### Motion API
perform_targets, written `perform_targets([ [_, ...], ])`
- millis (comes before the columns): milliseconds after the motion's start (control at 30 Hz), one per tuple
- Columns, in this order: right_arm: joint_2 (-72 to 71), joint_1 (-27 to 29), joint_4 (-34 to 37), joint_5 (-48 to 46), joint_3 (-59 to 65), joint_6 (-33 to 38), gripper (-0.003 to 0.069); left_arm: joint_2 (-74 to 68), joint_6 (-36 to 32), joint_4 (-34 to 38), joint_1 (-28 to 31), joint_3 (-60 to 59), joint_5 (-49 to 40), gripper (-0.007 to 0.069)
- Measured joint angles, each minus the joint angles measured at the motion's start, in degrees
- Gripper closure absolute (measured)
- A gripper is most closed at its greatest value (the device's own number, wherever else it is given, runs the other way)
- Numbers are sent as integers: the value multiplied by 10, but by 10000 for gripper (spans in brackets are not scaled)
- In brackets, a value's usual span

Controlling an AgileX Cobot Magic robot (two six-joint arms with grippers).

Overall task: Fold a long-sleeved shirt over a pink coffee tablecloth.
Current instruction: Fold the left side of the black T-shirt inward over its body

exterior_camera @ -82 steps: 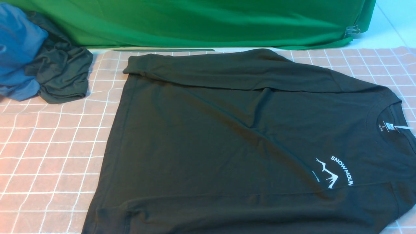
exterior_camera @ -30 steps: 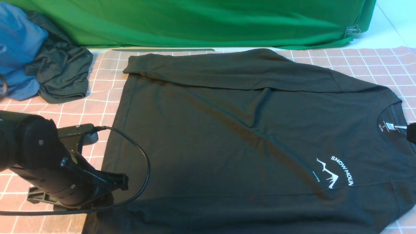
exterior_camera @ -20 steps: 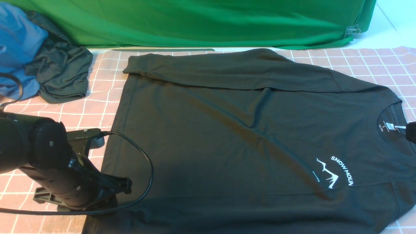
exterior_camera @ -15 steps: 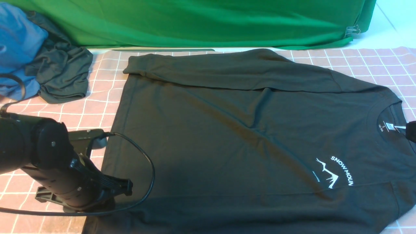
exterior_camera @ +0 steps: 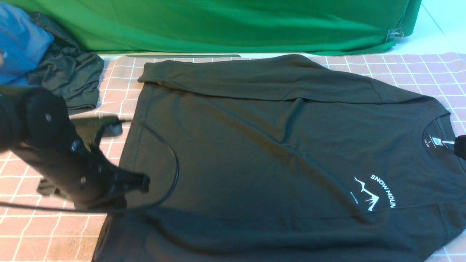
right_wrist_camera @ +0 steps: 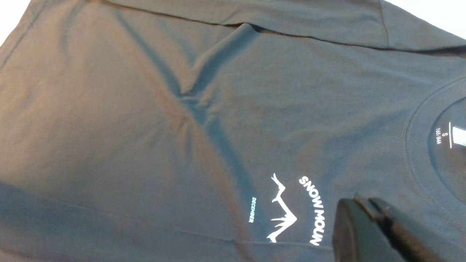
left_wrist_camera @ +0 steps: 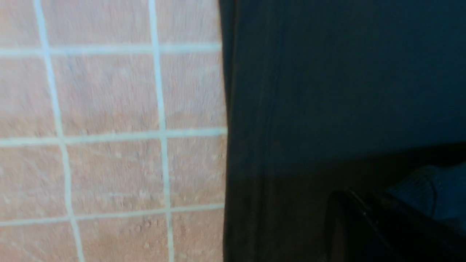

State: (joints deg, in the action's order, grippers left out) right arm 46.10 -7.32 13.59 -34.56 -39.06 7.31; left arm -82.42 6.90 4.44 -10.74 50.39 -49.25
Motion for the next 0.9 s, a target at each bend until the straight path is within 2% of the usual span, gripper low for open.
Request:
perform_targets([
  [300, 0, 0, 0, 1, 0, 0, 599, -7, -2, -14, 0, 50, 39, 579],
  [900, 0, 0, 0, 9, 0, -1, 589, -121, 4, -71, 0, 161, 66, 579],
])
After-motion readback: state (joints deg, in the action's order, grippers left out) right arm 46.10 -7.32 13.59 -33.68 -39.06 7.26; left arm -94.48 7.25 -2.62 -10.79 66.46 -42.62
